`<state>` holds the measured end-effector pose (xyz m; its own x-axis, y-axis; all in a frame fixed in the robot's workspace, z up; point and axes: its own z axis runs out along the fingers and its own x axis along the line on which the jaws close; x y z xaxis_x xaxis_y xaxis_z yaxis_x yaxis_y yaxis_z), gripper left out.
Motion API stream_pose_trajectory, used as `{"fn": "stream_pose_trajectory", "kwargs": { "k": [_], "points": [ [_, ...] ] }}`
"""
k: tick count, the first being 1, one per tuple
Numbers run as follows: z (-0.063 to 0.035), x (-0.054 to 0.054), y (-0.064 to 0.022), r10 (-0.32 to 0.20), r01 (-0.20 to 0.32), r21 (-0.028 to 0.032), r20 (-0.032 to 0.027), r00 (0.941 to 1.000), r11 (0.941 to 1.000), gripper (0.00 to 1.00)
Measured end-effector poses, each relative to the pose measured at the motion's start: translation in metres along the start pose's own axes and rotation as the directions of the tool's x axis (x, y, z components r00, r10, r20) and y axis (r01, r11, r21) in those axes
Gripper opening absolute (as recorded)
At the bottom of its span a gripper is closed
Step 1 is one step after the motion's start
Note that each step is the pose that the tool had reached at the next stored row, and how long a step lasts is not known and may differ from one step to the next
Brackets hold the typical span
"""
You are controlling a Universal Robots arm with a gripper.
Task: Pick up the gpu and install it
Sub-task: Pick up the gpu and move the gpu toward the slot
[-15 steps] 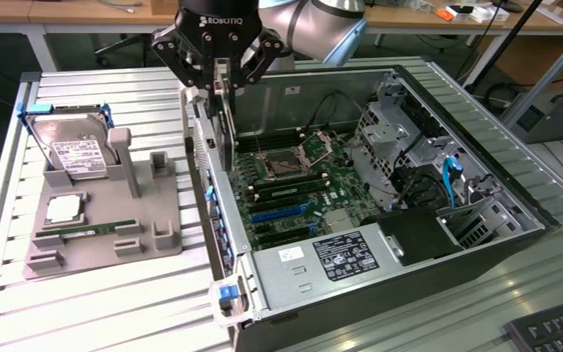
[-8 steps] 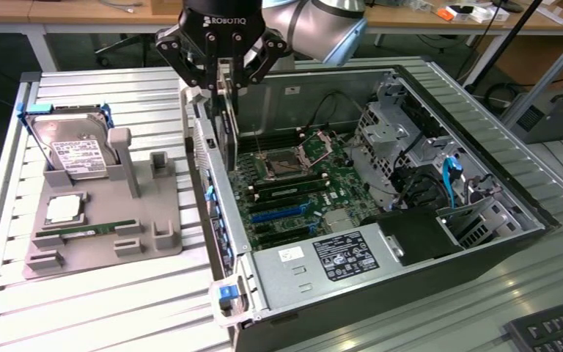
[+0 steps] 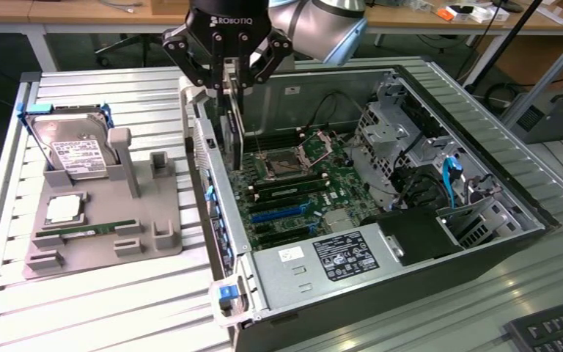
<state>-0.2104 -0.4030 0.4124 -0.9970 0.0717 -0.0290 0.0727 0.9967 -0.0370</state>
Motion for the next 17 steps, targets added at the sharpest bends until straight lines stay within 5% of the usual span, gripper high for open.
{"fn": "stream_pose_trajectory", "kwargs": {
  "k": [17],
  "points": [
    [0.0003,-0.011,0.0007,0.000,0.000,0.0000,0.0000,1.0000,1.0000,0.27]
  ]
}}
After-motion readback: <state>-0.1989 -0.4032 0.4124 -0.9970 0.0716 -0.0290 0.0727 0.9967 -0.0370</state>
